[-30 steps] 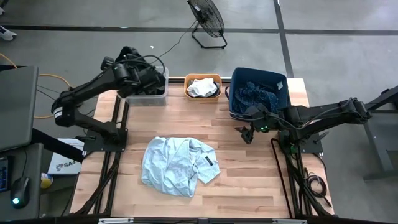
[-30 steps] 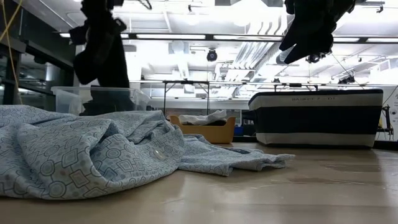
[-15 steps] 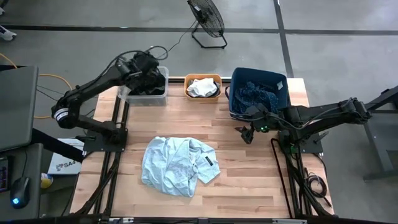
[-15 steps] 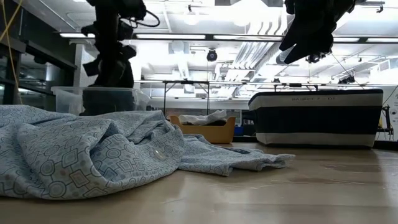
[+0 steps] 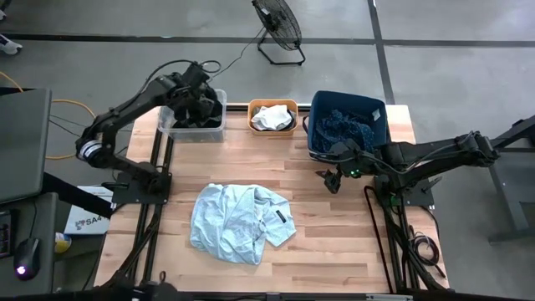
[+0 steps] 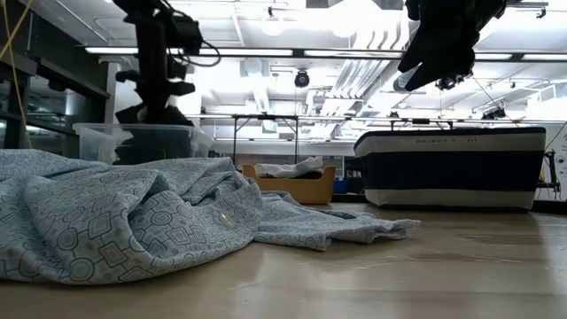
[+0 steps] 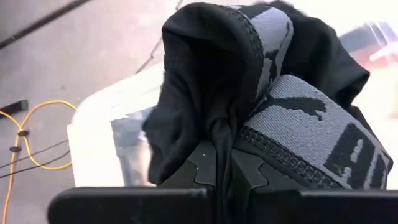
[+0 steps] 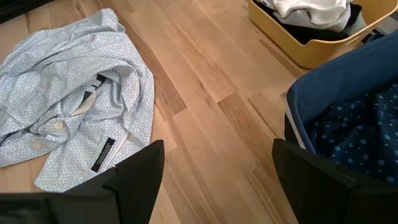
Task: Pick & Place Cloths
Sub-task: Put the black underwear into the transparent bin
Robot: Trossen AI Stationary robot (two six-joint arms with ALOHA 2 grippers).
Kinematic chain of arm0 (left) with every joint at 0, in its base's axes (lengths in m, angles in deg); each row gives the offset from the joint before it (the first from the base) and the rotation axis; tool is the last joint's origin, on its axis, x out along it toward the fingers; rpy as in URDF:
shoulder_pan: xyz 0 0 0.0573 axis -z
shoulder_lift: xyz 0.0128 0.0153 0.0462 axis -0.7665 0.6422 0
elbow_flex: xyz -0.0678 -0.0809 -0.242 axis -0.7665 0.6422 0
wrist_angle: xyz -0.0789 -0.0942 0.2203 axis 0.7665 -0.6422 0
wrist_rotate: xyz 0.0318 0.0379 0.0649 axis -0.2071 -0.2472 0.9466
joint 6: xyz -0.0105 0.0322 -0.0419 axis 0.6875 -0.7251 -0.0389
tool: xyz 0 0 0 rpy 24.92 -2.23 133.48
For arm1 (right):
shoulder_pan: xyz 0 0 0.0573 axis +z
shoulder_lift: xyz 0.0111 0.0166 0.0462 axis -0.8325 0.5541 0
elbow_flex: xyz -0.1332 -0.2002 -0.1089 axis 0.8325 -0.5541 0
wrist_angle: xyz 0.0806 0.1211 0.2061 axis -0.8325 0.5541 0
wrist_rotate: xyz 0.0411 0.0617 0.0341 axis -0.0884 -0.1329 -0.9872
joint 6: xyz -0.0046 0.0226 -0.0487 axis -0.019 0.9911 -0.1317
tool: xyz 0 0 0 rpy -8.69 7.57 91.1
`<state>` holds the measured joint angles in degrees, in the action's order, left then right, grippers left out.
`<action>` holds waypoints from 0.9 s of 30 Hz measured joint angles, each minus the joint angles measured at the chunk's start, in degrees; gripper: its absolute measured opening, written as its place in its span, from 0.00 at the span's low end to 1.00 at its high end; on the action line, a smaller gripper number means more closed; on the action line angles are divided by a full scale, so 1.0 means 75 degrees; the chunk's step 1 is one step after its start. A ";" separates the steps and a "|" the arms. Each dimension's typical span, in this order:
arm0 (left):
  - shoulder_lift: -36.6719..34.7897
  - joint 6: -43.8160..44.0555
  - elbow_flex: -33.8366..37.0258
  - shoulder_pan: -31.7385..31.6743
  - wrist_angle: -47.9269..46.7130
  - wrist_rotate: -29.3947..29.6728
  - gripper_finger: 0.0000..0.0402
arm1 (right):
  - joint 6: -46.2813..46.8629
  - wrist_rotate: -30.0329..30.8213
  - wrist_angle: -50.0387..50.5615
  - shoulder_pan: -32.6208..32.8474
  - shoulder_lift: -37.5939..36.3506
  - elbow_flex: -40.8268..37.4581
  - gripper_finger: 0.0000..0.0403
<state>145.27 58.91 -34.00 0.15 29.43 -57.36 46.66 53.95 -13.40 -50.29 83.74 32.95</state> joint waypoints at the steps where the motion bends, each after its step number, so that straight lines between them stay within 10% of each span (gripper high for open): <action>1: 0.0092 0.0007 0.0000 -0.0005 0.0002 -0.0064 0.02 | 0.0000 -0.0001 0.0000 0.0000 0.0000 0.0000 0.72; 27: 0.1479 0.0201 0.1745 -0.0822 0.1651 -0.1778 0.02 | 0.0000 -0.0003 0.0003 0.0000 0.0003 0.0000 0.72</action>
<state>156.36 60.42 -20.92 -6.01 41.82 -70.69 46.66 53.93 -13.38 -50.29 83.76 32.95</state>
